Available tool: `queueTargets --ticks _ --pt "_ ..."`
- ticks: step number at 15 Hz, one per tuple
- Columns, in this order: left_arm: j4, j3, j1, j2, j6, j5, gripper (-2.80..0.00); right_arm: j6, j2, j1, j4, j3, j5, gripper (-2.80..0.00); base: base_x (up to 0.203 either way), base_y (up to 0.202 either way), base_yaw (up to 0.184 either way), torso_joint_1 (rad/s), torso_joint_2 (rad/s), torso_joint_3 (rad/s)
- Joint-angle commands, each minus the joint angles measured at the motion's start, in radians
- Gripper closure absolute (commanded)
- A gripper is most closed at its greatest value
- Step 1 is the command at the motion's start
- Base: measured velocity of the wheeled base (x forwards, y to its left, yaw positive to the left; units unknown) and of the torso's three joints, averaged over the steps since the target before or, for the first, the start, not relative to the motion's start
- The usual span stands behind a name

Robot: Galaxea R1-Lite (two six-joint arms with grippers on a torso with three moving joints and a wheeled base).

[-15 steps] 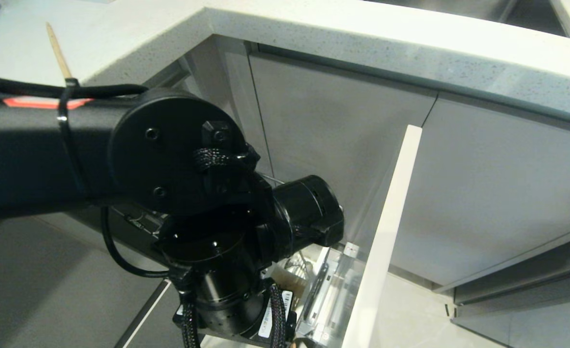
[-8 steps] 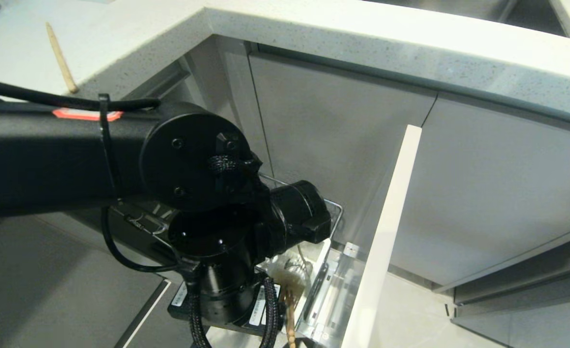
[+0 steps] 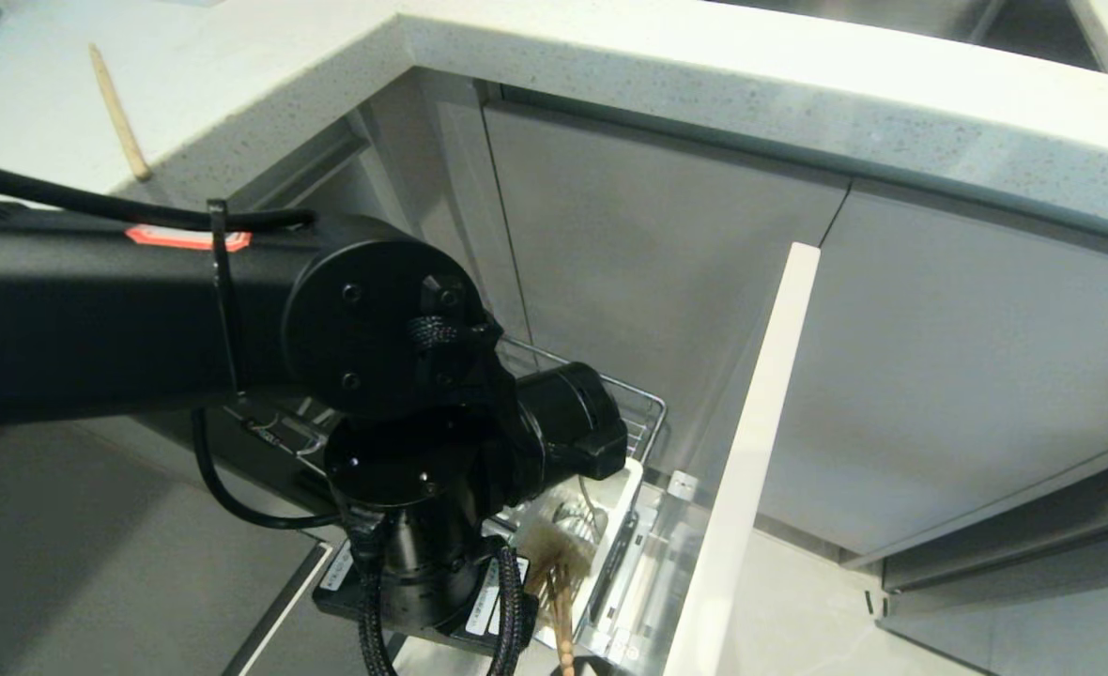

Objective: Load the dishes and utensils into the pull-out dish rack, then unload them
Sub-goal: Take the chopsticks out of the cupboard

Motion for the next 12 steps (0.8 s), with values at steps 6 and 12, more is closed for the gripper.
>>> queueTargets --ticks 6,12 --pt "-0.007 -0.029 0.029 0.053 0.060 -0.108 -2.80 0.000 0.000 0.000 0.000 0.002 0.000 0.00 0.000 0.000 0.000 0.000 0.00 0.000" --pt "-0.026 -0.036 0.071 0.103 0.086 -0.114 -2.80 0.000 0.000 0.000 0.000 0.002 0.000 0.00 0.000 0.000 0.000 0.000 0.00 0.000"
